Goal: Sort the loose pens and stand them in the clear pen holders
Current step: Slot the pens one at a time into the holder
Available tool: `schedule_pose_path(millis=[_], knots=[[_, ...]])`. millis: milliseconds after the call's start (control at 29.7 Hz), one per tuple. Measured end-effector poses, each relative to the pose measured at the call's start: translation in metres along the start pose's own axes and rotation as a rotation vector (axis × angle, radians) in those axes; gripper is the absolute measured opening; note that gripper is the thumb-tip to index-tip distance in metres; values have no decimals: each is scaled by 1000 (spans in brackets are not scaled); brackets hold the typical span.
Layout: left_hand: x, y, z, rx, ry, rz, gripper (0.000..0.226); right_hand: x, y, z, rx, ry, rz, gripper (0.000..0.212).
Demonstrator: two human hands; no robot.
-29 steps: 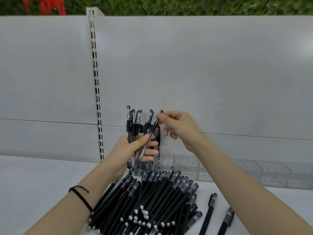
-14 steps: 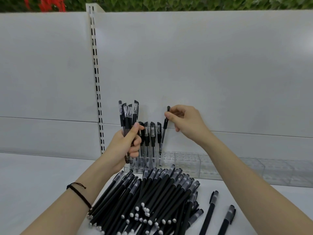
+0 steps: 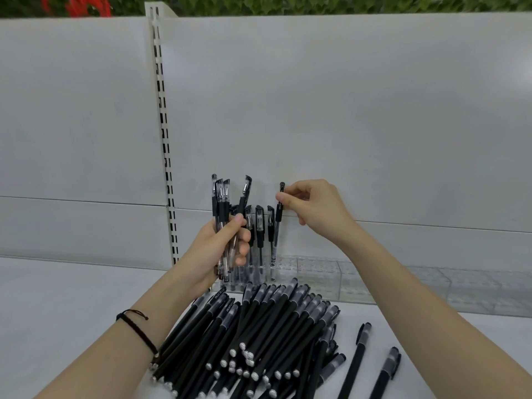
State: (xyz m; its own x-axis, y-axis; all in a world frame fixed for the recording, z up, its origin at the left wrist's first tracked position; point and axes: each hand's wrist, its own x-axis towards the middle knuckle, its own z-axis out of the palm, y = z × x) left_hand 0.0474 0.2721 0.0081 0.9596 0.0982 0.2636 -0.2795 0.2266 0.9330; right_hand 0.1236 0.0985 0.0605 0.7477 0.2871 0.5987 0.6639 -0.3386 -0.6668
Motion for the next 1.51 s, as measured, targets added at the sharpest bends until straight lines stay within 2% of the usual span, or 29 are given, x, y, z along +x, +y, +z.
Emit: schedule_pose_path(millis=[134, 269, 403, 471, 538, 639, 773, 908, 1042, 1177, 1278, 1412, 1513], knots=[[-1, -1, 3, 48, 4, -17, 27, 3, 9, 6, -155, 15, -23, 14], [-1, -2, 3, 62, -10, -19, 28, -1, 15, 14, -287, -180, 19, 21], [-1, -4, 4, 86, -17, -24, 32, 2, 11, 8, -409, -253, 24, 45], [-1, -5, 5, 96, -21, -26, 37, 1, 4, 3, -436, -232, 6, 55], [-2, -7, 7, 114, -20, -34, 37, 1, -6, -1, -268, -187, 8, 49], [-2, -10, 9, 115, -17, -60, 37, -3, -15, -1, 72, -216, 40, 31], [-3, -9, 9, 102, -61, -95, 35, -3, -12, 0, 235, -199, 136, 18], [-3, -8, 6, 128, -19, -104, 35, 6, -12, -12, 425, -13, 178, 15], [1, -6, 1, 240, 115, -65, 46, 7, -11, -16, 400, 59, 117, 13], [2, -6, -2, 231, 129, -47, 47, 9, -13, -20, 316, 139, 57, 14], [2, -4, -1, 108, 78, -72, 38, 7, -15, -25, 161, 50, -7, 11], [2, 1, -1, 16, -12, -132, 17, 2, -15, -18, 7, -72, -51, 9], [0, 1, 1, -10, -31, -144, 25, 1, -13, -13, -58, -127, -56, 10]])
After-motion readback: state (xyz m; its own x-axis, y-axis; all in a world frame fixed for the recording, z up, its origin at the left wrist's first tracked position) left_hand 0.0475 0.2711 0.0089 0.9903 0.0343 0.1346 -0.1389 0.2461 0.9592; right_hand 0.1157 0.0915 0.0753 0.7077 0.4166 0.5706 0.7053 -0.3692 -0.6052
